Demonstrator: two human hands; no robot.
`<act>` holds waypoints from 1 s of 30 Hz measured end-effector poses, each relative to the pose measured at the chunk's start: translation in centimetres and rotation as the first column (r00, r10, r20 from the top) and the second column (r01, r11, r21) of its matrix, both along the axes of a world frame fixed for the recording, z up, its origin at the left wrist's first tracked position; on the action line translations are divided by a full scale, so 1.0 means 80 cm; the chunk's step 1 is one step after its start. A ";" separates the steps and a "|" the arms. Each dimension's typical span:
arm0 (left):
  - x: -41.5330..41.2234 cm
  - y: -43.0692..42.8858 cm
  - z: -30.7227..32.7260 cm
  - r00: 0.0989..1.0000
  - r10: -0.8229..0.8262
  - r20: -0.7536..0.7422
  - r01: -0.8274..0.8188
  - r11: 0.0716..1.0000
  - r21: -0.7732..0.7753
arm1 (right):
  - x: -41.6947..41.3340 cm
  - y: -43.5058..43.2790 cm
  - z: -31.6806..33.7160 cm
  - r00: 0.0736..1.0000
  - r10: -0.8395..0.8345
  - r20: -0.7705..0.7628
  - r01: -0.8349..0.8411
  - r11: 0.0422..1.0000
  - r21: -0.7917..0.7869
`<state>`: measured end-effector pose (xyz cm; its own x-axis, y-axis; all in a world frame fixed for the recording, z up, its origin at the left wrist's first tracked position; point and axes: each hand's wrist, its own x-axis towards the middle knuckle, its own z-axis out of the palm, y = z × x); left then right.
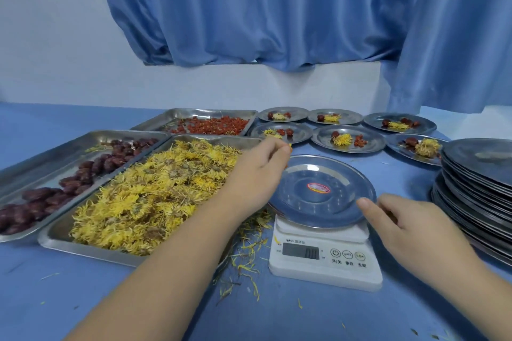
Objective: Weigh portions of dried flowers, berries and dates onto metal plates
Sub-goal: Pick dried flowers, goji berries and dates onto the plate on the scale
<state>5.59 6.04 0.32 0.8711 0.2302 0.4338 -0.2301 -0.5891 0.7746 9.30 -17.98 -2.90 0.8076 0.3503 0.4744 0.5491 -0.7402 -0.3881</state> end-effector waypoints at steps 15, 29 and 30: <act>0.009 0.075 0.044 0.965 0.241 0.100 -0.259 0.844 0.470 | -0.023 0.042 0.011 0.950 0.060 0.307 -0.083 0.995 0.062; 0.036 0.215 0.064 0.737 0.481 -0.476 -0.010 0.711 0.704 | -0.020 0.042 0.009 0.933 0.129 0.336 -0.144 0.989 0.020; 0.037 0.215 0.065 0.753 0.469 -0.461 -0.040 0.732 0.680 | -0.020 0.042 0.009 0.933 0.134 0.334 -0.147 0.989 0.015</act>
<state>8.52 23.26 5.53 0.9317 0.3631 0.0019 0.3589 -0.9217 0.1471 7.71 -14.64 -2.21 0.5463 0.4242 0.7222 0.7485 -0.6342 -0.1937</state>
